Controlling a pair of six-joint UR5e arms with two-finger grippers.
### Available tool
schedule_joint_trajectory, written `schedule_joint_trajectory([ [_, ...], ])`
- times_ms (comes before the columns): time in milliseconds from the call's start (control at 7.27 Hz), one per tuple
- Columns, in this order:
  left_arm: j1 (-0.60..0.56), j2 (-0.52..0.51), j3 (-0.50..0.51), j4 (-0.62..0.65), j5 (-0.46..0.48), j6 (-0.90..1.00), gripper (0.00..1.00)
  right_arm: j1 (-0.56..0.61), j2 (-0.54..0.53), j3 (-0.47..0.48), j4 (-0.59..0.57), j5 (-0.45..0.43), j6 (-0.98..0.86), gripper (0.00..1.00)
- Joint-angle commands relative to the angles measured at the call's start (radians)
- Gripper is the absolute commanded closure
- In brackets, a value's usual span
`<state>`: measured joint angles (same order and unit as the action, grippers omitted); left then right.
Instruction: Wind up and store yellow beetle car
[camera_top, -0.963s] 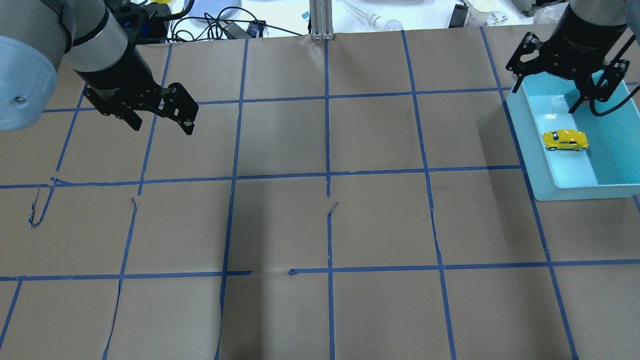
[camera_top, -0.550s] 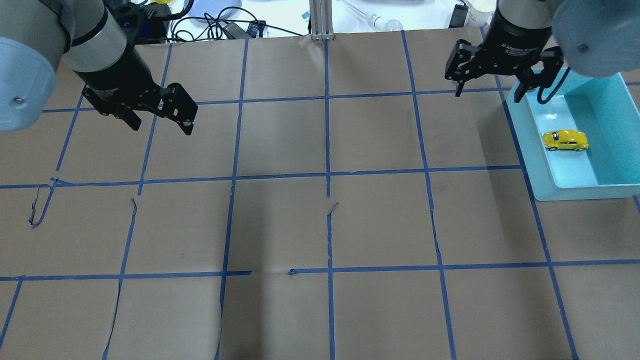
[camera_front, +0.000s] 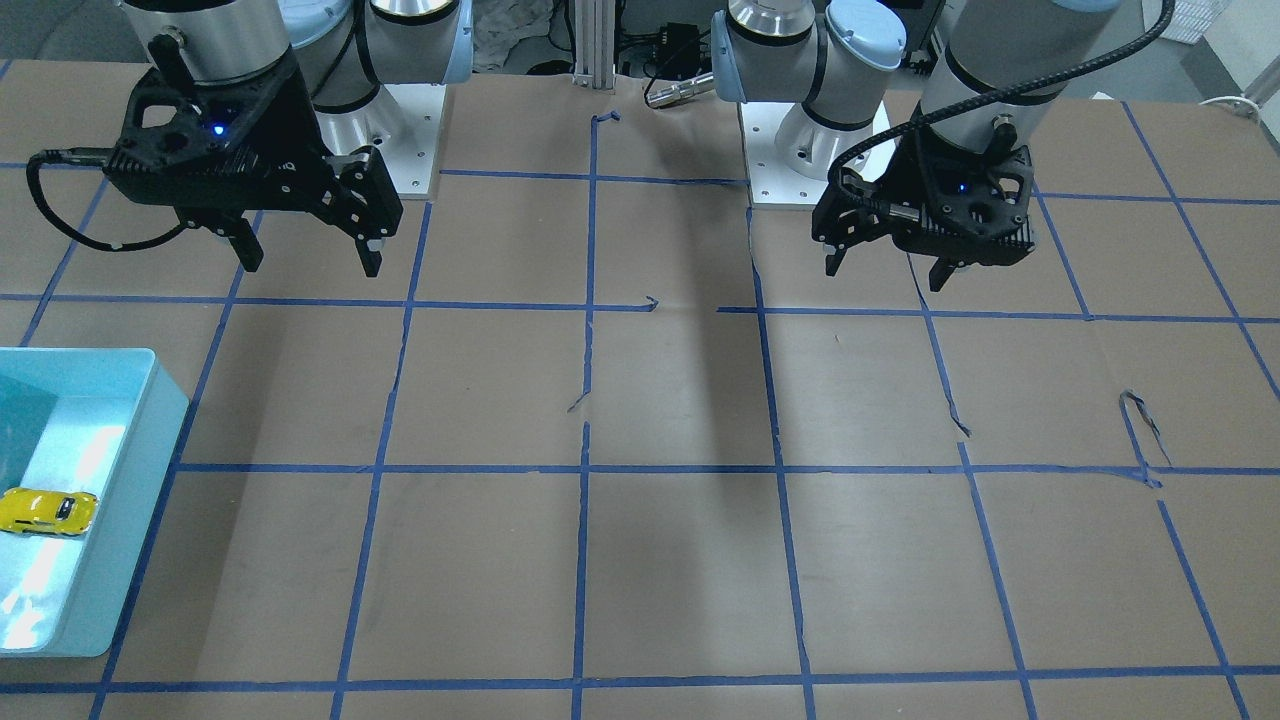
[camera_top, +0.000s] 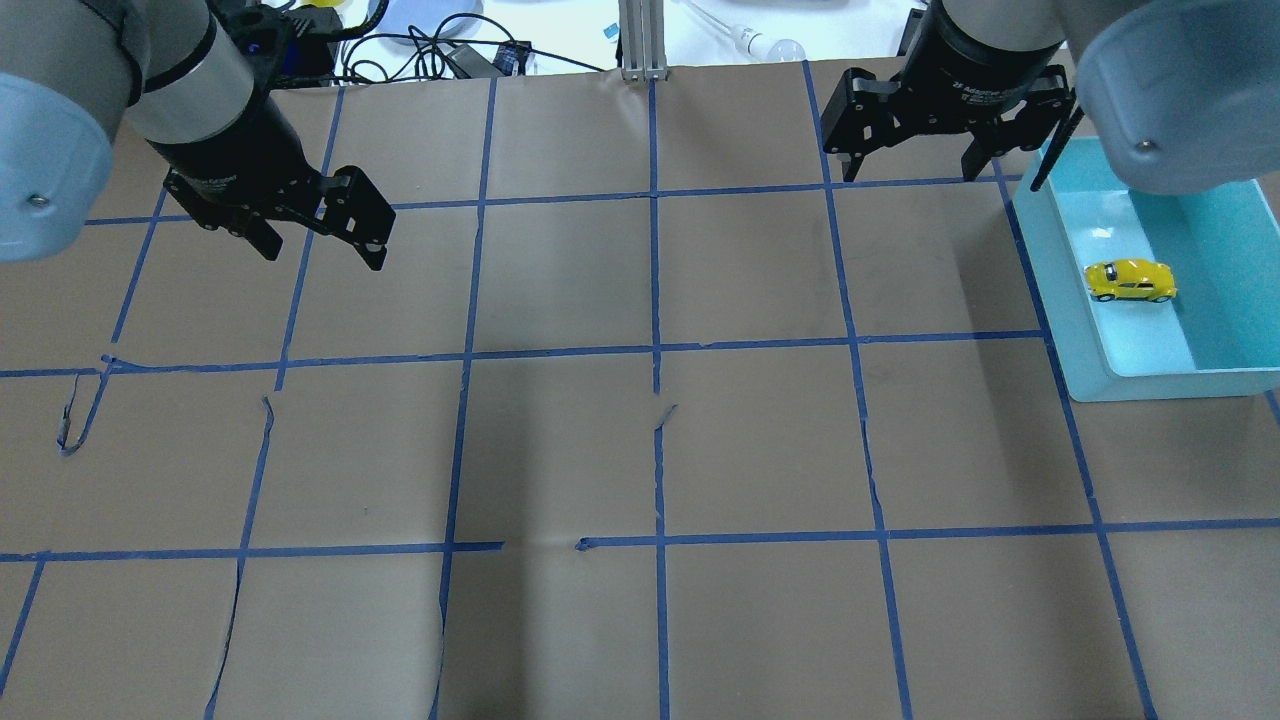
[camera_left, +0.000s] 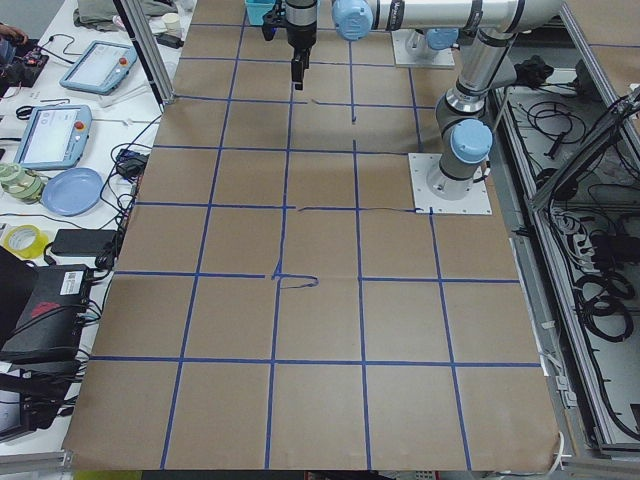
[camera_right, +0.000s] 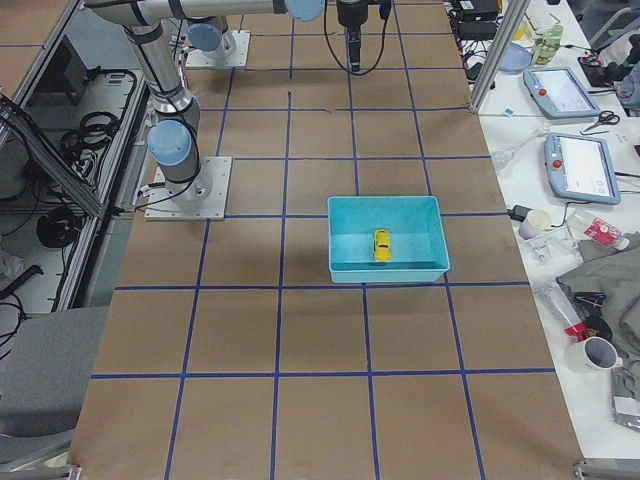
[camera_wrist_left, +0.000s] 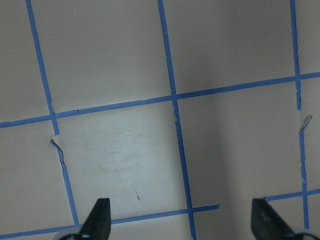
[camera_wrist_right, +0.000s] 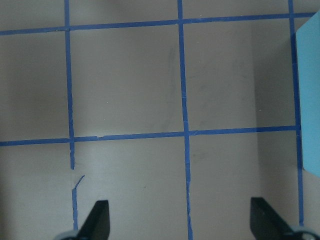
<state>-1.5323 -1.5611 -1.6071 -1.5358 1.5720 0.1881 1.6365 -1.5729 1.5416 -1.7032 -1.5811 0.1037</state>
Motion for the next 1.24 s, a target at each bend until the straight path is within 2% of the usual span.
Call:
schedule_joint_trajectory([
  [0, 0.000, 0.001, 0.001, 0.000, 0.003, 0.002, 0.00, -0.006, -0.002, 0.005, -0.054, -0.013, -0.030, 0.00],
  [138, 0.000, 0.001, -0.001, 0.000, 0.005, 0.002, 0.00, -0.035, -0.002, -0.001, -0.088, 0.009, -0.097, 0.00],
  [275, 0.000, 0.001, -0.001, 0.000, 0.005, 0.002, 0.00, -0.038, -0.005, 0.006, -0.075, 0.032, -0.101, 0.00],
  [1100, 0.000, -0.002, -0.001, 0.000, 0.003, -0.013, 0.00, -0.049, 0.001, 0.005, -0.085, 0.036, -0.111, 0.00],
])
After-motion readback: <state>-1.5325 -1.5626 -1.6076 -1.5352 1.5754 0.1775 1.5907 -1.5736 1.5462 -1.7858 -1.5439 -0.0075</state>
